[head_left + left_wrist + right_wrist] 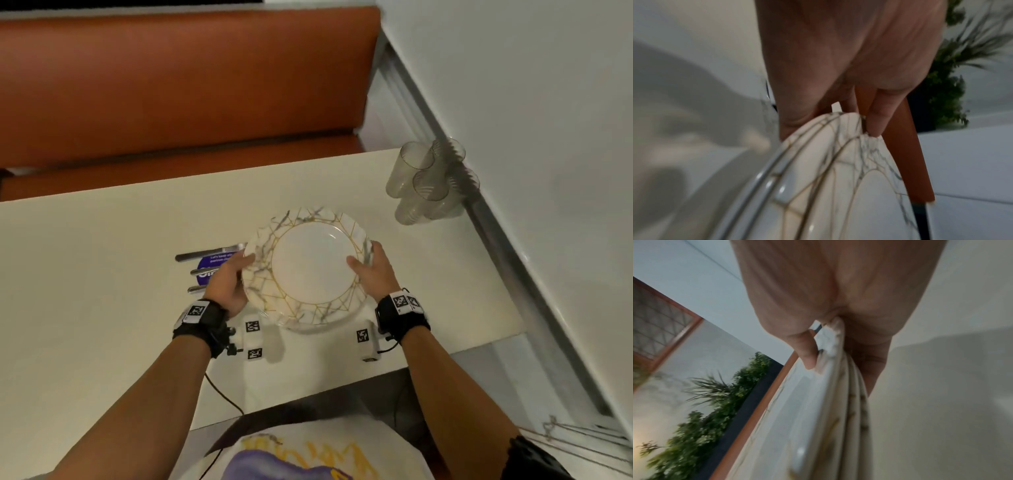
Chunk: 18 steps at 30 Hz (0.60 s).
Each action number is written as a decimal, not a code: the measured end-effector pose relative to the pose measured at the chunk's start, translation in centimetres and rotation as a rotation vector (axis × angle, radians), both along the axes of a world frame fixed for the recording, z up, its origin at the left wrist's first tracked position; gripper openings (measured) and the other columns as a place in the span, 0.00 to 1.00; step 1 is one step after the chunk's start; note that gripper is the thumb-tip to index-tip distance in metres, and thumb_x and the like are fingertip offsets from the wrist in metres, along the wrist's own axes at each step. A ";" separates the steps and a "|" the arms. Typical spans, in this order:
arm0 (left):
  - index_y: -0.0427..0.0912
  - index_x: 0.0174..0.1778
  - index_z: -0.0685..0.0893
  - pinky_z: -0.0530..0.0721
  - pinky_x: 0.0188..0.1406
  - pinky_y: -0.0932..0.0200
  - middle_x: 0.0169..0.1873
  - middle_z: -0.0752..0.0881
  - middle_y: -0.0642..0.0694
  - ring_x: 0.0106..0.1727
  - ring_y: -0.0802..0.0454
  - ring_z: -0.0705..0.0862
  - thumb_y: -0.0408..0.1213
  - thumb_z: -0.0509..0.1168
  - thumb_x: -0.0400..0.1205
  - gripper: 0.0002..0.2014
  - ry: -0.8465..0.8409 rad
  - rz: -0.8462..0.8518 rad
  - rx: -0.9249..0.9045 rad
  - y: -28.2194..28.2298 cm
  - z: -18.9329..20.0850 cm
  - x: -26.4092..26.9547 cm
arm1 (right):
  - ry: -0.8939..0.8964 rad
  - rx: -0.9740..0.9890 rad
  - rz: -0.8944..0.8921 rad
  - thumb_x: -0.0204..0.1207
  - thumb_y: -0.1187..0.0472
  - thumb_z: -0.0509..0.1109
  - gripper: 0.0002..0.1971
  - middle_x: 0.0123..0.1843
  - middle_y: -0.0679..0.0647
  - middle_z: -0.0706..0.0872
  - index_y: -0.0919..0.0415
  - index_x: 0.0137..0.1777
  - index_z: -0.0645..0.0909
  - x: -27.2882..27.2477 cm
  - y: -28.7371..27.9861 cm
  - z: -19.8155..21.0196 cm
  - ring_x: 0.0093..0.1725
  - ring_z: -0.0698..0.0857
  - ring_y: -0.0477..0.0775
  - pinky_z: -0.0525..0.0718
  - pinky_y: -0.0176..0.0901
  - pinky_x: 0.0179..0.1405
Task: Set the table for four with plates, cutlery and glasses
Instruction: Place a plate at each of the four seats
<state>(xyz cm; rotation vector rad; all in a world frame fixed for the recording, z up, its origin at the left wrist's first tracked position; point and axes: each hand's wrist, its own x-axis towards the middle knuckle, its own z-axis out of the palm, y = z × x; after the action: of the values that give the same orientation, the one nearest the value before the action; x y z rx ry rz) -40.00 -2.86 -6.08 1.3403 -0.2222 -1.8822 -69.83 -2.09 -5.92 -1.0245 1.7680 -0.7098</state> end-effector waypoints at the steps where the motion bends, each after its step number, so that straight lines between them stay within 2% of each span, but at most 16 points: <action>1: 0.42 0.81 0.77 0.80 0.74 0.36 0.70 0.87 0.38 0.70 0.38 0.87 0.33 0.63 0.89 0.22 0.029 0.022 -0.025 0.6 0.0 1.2 | -0.007 -0.029 0.002 0.80 0.52 0.73 0.29 0.70 0.50 0.79 0.52 0.78 0.68 1.2 0.0 0.3 0.67 0.80 0.54 0.79 0.52 0.67; 3: 0.45 0.79 0.78 0.83 0.70 0.36 0.70 0.88 0.40 0.68 0.41 0.89 0.33 0.62 0.90 0.19 0.047 0.062 -0.077 1.5 0.3 3.0 | -0.002 -0.059 0.016 0.80 0.51 0.72 0.29 0.70 0.48 0.78 0.50 0.78 0.67 3.5 0.1 0.9 0.67 0.80 0.54 0.79 0.54 0.68; 6: 0.48 0.79 0.78 0.82 0.71 0.35 0.69 0.89 0.41 0.70 0.41 0.88 0.38 0.60 0.93 0.18 -0.008 0.085 -0.111 2.4 0.8 5.1 | 0.018 -0.099 0.036 0.81 0.51 0.71 0.29 0.67 0.48 0.77 0.52 0.79 0.66 6.2 -0.1 1.9 0.65 0.79 0.53 0.78 0.49 0.65; 8: 0.51 0.77 0.78 0.87 0.65 0.37 0.67 0.90 0.42 0.66 0.40 0.89 0.43 0.60 0.93 0.16 -0.156 0.094 -0.114 2.6 1.1 6.1 | 0.026 -0.095 0.048 0.82 0.50 0.70 0.30 0.67 0.48 0.76 0.53 0.80 0.65 7.3 -0.5 2.0 0.63 0.78 0.53 0.78 0.50 0.65; 10: 0.52 0.78 0.77 0.89 0.62 0.35 0.68 0.89 0.42 0.64 0.39 0.90 0.48 0.63 0.90 0.20 -0.347 0.145 -0.103 2.6 1.4 6.9 | 0.025 -0.057 0.056 0.81 0.48 0.68 0.28 0.67 0.52 0.79 0.55 0.78 0.68 7.9 -1.3 2.0 0.62 0.82 0.56 0.82 0.56 0.65; 12: 0.53 0.80 0.76 0.88 0.63 0.32 0.71 0.86 0.40 0.66 0.37 0.88 0.49 0.63 0.88 0.23 -0.504 0.230 -0.123 2.6 1.5 7.6 | 0.036 -0.051 0.026 0.83 0.49 0.64 0.19 0.63 0.58 0.84 0.59 0.69 0.76 7.7 -2.6 2.0 0.58 0.85 0.62 0.85 0.59 0.62; 15: 0.57 0.80 0.75 0.80 0.67 0.23 0.72 0.85 0.35 0.72 0.26 0.82 0.53 0.64 0.85 0.26 -0.606 0.328 -0.165 2.6 0.9 9.4 | -0.071 -0.119 -0.154 0.84 0.57 0.64 0.10 0.53 0.60 0.87 0.62 0.56 0.82 6.0 -4.6 1.6 0.51 0.86 0.61 0.85 0.53 0.52; 17: 0.60 0.78 0.77 0.82 0.69 0.27 0.72 0.86 0.40 0.72 0.26 0.83 0.57 0.65 0.81 0.27 -0.634 0.396 -0.172 2.6 1.3 10.3 | -0.110 -0.148 -0.250 0.83 0.61 0.64 0.06 0.48 0.57 0.87 0.59 0.52 0.82 4.3 -5.9 0.9 0.49 0.85 0.58 0.83 0.50 0.50; 18: 0.58 0.79 0.77 0.84 0.71 0.35 0.72 0.85 0.45 0.71 0.32 0.84 0.54 0.65 0.83 0.26 -0.654 0.441 -0.169 2.6 1.6 10.7 | -0.113 -0.150 -0.288 0.83 0.61 0.65 0.05 0.48 0.56 0.86 0.57 0.51 0.82 3.5 -6.6 0.5 0.50 0.84 0.58 0.82 0.50 0.50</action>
<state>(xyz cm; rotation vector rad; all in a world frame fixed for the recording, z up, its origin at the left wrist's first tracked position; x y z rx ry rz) -29.26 -0.29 -4.46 1.6855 -0.3684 -1.0034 -66.37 -8.69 -5.44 -0.8170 1.8025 -1.0724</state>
